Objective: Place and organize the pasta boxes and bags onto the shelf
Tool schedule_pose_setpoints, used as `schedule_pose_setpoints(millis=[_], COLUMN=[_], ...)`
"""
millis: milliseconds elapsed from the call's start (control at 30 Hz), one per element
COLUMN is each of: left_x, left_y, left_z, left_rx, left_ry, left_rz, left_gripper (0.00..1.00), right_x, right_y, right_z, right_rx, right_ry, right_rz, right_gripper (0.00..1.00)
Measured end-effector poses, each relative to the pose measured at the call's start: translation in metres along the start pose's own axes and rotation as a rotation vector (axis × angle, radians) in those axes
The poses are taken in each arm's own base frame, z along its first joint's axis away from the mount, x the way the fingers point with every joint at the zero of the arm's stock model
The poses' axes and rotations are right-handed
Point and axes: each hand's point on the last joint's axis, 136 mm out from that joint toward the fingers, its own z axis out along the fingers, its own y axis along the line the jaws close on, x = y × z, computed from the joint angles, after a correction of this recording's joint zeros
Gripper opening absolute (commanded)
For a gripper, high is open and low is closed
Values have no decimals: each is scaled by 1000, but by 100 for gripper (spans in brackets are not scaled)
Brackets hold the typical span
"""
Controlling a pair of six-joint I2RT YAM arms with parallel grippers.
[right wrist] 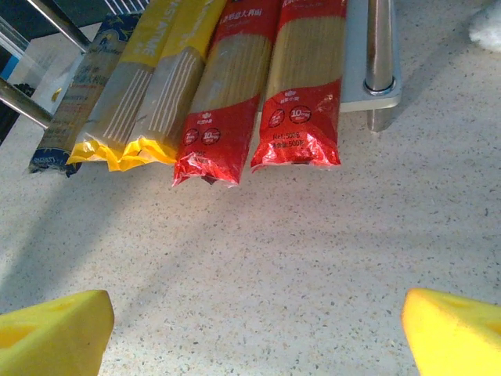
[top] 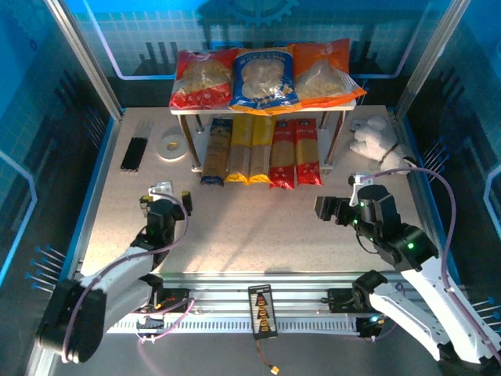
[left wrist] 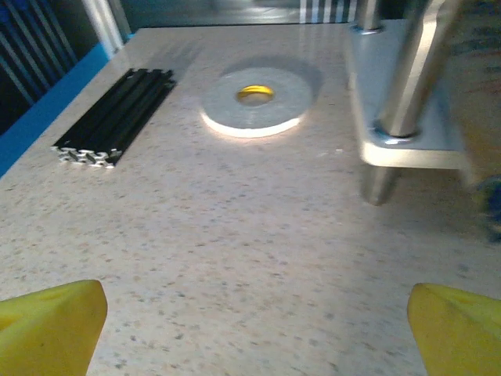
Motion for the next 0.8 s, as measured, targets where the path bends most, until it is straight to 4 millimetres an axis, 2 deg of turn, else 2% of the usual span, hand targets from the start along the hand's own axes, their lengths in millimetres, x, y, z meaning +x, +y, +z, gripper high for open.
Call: schedule_pose_setpoints(millis=[133,400,467,667,800], left_x=[-7,12,15,-7,-8], left_y=[7,-20,-23,-29,-31], left_z=[22,60,60,53,54], left_rx=[-14,72,91,128,141], left_ry=[-49,-51,-59,-163,-160], left_rz=[-32,22,34,25,30], left_gripper=[99,100,99,100,99], right_x=[1,5,4,3,0], right_y=[-4,-11,-12,-14,-13], right_z=[2,7,6,7,8], right_rx=[25,70,75,90,84], right_ry=[6,28,23,19,9], right_rz=[-7,-20,-20,-21,-19], right_gripper=[96,97,97,98,99])
